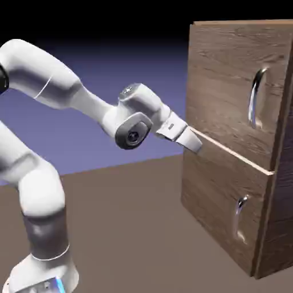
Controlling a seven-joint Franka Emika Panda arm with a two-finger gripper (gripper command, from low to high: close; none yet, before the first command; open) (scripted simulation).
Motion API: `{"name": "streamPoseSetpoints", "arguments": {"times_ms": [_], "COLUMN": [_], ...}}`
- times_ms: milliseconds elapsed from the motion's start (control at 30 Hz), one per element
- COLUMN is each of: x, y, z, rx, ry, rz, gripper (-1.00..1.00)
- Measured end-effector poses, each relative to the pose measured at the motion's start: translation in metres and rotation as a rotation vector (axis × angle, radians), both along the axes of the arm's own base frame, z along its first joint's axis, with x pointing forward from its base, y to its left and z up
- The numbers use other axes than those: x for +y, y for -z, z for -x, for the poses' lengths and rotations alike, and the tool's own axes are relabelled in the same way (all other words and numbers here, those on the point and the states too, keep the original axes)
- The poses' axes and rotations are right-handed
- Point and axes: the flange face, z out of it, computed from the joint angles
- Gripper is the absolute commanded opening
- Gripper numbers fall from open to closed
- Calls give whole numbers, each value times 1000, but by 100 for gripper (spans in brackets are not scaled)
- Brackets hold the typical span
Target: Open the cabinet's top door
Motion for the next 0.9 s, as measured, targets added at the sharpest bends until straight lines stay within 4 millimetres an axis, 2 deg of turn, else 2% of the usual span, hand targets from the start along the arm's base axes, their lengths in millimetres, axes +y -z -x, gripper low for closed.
{"name": "streamPoseSetpoints", "arguments": {"times_ms": [467, 700, 900], "x": [12, 7, -4], "y": [-89, -122, -142], "z": [3, 11, 18], "rx": [-241, -355, -446], "ry": [-39, -50, -55], "rz": [13, 9, 1], "gripper": [0, 0, 0]}}
